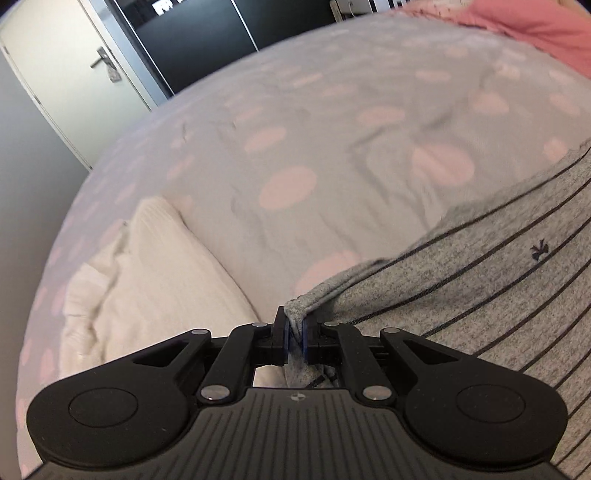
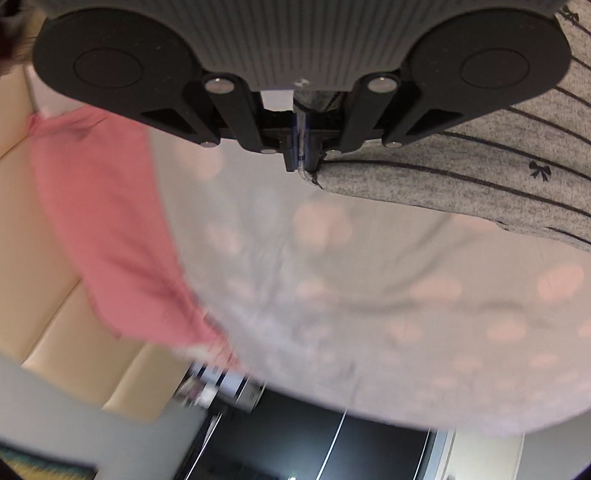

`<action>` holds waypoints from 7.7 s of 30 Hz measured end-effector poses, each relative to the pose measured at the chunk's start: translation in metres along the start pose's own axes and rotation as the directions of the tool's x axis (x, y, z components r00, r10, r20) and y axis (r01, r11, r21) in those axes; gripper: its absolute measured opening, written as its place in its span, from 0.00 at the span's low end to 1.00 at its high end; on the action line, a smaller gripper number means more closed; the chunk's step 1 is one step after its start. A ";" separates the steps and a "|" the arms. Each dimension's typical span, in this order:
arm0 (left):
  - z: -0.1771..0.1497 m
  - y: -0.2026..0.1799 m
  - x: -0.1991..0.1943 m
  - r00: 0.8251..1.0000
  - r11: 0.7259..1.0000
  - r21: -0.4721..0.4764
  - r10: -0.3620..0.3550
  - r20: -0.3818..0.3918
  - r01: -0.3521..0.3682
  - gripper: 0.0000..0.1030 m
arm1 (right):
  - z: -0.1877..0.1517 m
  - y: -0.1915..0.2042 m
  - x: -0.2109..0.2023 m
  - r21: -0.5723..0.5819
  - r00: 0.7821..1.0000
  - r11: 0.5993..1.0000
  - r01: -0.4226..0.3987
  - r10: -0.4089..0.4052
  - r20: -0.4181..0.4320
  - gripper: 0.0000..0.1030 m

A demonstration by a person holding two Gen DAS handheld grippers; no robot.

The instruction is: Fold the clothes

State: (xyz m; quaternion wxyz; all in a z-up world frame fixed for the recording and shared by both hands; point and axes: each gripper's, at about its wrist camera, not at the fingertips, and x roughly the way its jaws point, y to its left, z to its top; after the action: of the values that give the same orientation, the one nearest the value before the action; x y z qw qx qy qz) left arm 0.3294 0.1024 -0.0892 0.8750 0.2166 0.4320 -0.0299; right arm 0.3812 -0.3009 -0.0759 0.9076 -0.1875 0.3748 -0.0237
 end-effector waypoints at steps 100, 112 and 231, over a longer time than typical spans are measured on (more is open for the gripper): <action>-0.184 -0.082 -0.218 0.969 0.967 -0.119 -0.236 -0.068 0.227 0.43 | -0.156 -0.032 -0.208 0.144 0.936 0.933 -0.329 0.342 -0.078 0.60; -0.225 -0.106 -0.209 0.962 0.971 -0.164 -0.201 -0.183 0.172 0.43 | -0.259 -0.002 -0.231 0.028 0.892 0.920 -0.390 0.385 -0.238 0.28; -0.097 0.110 -0.070 0.994 0.876 -0.479 0.007 -0.108 -0.058 0.00 | -0.115 -0.108 -0.018 0.183 0.977 0.975 0.121 -0.084 -0.197 0.03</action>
State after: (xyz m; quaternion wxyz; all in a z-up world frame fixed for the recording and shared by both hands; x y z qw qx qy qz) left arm 0.2402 0.2319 -0.0484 0.8783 0.0008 0.4665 0.1042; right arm 0.2991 -0.4349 -0.0996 0.8796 -0.1141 0.4446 -0.1251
